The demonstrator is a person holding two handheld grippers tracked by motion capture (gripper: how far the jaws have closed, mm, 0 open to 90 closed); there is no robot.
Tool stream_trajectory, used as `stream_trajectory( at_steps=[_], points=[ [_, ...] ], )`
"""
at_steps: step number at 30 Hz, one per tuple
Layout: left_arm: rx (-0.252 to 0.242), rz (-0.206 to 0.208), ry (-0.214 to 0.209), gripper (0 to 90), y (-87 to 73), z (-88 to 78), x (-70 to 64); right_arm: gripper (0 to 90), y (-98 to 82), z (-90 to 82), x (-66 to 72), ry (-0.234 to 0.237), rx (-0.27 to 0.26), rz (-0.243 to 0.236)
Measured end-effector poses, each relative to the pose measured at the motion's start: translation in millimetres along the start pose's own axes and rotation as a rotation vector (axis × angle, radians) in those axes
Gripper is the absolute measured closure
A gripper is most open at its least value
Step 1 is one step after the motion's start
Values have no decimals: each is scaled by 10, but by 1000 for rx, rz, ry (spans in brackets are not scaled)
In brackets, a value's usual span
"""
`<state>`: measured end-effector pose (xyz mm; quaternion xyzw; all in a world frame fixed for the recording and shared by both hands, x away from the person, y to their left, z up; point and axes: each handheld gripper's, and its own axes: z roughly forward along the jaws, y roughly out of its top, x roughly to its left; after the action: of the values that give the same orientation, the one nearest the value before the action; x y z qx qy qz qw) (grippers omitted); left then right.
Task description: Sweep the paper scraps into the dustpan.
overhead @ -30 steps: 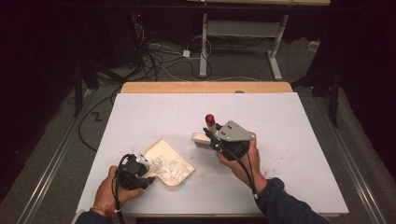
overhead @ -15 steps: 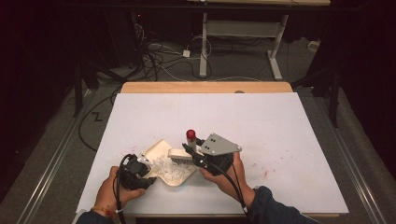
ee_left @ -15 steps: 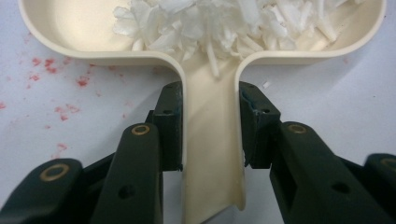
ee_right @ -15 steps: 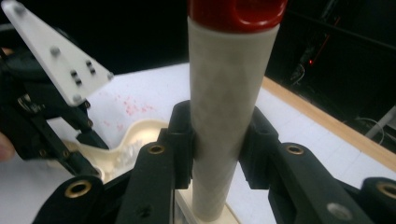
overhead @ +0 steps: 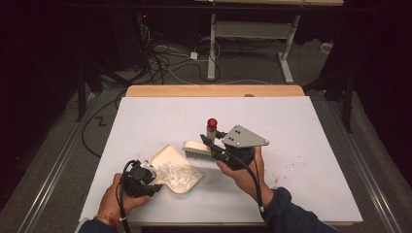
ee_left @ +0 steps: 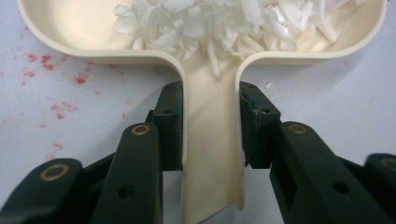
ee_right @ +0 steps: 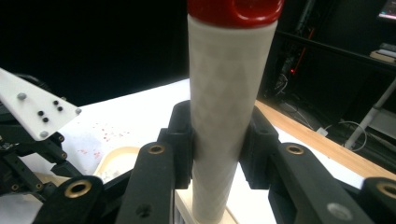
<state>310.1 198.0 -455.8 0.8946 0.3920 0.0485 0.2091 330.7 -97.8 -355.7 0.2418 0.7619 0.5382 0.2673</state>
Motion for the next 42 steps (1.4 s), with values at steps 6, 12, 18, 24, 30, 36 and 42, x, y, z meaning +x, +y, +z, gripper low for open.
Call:
stream_trajectory(
  at_steps=[6,12,18,24,30,36,42],
  points=[
    [30,9,28,632,-5,-18,-1,700,-46,51,-56,-28,42,-16],
    [49,13,35,633,-23,-38,5,700,-209,217,-37,-64,79,-26],
    [49,6,36,633,-36,-54,10,701,-211,232,63,-21,77,-19],
    [48,3,37,633,-41,-51,8,700,-159,251,193,59,59,10],
    [44,-1,31,633,-51,-49,19,700,-60,144,135,39,16,1],
    [45,-2,31,633,-50,-51,23,700,-49,112,98,12,19,-12],
    [35,-11,20,632,-63,-52,45,700,-42,48,-6,5,9,19]
  ],
)
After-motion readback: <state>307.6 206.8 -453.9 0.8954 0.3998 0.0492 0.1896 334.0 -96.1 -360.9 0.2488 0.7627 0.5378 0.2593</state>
